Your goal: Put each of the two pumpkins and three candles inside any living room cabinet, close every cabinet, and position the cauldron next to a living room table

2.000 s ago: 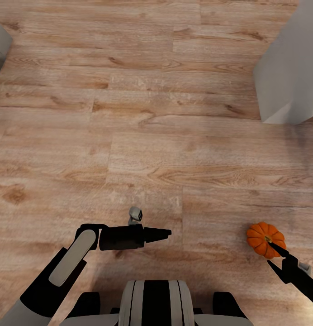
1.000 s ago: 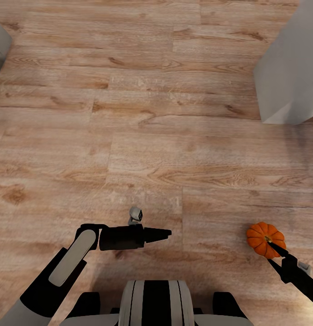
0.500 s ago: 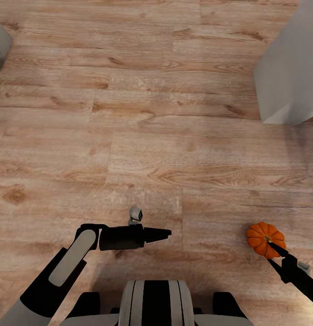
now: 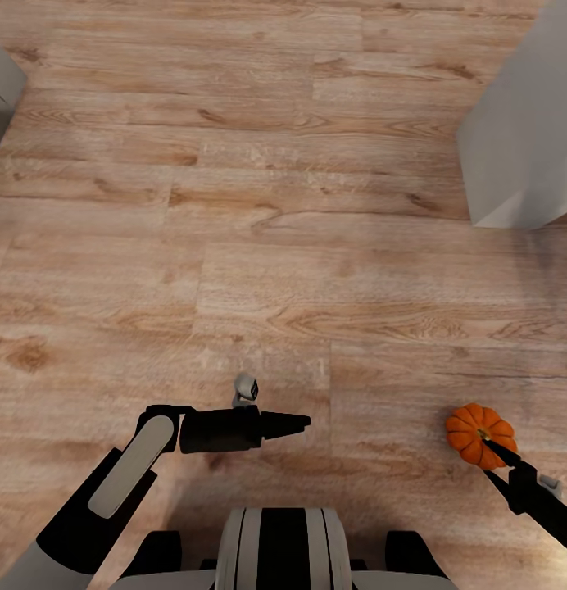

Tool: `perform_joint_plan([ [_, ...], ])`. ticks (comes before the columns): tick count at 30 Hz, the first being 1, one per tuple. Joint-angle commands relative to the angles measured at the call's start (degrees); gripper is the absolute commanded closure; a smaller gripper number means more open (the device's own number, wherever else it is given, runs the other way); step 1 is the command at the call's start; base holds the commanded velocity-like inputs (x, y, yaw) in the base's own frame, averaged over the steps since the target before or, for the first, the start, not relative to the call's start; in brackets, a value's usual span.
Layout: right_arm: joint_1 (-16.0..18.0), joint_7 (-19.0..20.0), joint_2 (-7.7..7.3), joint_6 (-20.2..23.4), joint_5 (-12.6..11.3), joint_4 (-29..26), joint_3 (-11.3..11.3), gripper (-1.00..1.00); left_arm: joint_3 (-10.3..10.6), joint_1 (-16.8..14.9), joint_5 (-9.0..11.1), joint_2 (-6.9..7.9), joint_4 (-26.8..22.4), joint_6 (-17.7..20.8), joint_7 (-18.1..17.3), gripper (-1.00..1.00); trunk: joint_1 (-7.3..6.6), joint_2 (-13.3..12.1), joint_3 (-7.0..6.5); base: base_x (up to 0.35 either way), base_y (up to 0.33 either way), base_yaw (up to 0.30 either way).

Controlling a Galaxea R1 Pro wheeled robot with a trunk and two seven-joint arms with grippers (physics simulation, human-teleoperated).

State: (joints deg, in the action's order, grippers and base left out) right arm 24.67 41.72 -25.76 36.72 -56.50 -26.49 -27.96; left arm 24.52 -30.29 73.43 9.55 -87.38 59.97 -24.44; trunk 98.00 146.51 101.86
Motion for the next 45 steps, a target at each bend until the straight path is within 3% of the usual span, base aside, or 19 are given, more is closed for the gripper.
perform_joint_plan([
  [1, 0.0, -0.1, 0.01, 0.5, -0.3, 0.0, -0.2, 1.00, 0.1, 0.0, -0.4, 0.03, 0.0, 0.0, -0.5, -1.00, -0.03, 0.0, -0.21, 0.000, 0.000, 0.000],
  [45, -0.1, 0.6, 0.04, 0.5, -0.4, 0.0, 0.0, 1.00, 0.1, 0.0, -0.4, 0.03, 0.0, 0.0, -0.4, -1.00, -1.17, -0.6, -9.95, 0.000, 0.000, 0.000],
])
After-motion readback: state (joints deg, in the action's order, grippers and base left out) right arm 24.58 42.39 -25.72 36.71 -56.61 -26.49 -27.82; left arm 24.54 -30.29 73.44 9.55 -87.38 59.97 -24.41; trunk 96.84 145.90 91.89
